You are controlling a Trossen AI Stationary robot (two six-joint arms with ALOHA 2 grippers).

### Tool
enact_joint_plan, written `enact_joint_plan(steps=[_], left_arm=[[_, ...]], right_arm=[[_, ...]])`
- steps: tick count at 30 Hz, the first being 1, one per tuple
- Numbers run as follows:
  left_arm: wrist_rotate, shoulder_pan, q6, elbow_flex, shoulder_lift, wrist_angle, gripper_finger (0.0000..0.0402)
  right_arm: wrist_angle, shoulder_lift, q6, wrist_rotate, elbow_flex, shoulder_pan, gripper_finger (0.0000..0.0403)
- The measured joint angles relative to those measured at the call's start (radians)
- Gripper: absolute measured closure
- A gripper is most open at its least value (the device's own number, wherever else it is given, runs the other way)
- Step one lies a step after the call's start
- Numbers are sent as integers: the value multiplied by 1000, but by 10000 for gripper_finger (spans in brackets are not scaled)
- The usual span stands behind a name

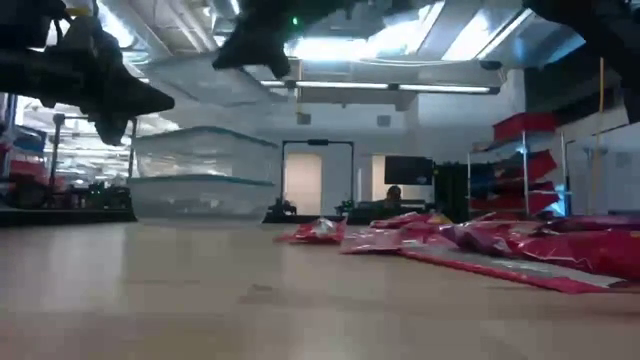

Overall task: Sort candy
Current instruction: Open the square transparent bin

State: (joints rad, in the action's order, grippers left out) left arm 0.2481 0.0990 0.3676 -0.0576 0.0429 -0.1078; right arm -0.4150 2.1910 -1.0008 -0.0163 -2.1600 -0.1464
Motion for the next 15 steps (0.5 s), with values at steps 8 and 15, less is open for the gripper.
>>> enact_joint_plan(steps=[8,15], left_arm=[[0,0,0,0,0,0,402],[0,0,0,0,0,0,402]], right_arm=[[-100,-55,-47,-136,-93,22,344],[-408,-239,77,-157,-97,34,344]])
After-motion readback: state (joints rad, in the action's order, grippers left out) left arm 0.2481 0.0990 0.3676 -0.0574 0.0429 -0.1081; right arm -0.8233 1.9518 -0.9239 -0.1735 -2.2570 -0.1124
